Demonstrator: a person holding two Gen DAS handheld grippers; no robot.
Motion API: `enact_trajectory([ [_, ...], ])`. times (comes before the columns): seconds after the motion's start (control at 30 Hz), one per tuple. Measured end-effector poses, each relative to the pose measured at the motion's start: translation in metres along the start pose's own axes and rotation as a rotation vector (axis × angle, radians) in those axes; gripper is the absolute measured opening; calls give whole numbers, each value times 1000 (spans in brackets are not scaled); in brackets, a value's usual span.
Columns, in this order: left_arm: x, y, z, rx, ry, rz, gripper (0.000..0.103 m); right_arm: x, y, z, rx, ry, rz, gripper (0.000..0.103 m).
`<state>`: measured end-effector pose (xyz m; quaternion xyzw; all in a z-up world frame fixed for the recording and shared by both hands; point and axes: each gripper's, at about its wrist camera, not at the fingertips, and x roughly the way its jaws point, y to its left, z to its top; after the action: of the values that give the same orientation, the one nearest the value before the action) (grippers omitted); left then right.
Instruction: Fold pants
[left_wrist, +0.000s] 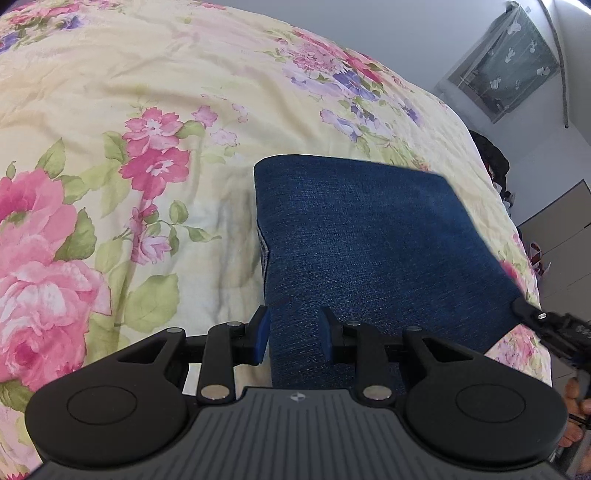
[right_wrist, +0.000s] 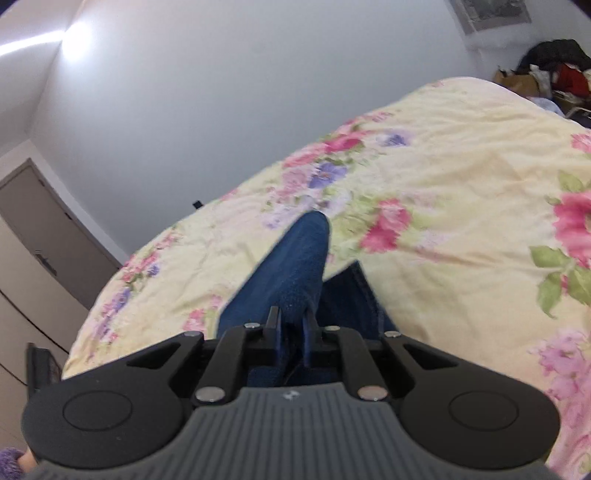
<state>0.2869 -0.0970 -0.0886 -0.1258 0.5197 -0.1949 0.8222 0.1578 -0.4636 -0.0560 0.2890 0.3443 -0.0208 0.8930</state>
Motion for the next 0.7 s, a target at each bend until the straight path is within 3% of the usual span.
enact_trajectory([
  [0.07, 7, 1, -3, -3, 15, 5, 31, 26, -35, -17, 68, 67, -89, 5],
  [0.17, 10, 1, -5, 18, 8, 13, 31, 42, -61, -35, 121, 68, -93, 5],
  [0.3, 7, 3, 6, 36, -36, 23, 31, 38, -47, -31, 8, 67, -125, 11],
  [0.43, 7, 0, 27, 80, -96, 24, 31, 15, -21, -20, -168, -4, -193, 17],
  [0.57, 26, -12, 50, 130, -114, 51, 31, 18, 6, -4, -267, -49, -120, 16],
  [0.7, 51, -27, 64, 229, -145, 91, 31, 58, 30, 5, -356, -62, -100, 13],
])
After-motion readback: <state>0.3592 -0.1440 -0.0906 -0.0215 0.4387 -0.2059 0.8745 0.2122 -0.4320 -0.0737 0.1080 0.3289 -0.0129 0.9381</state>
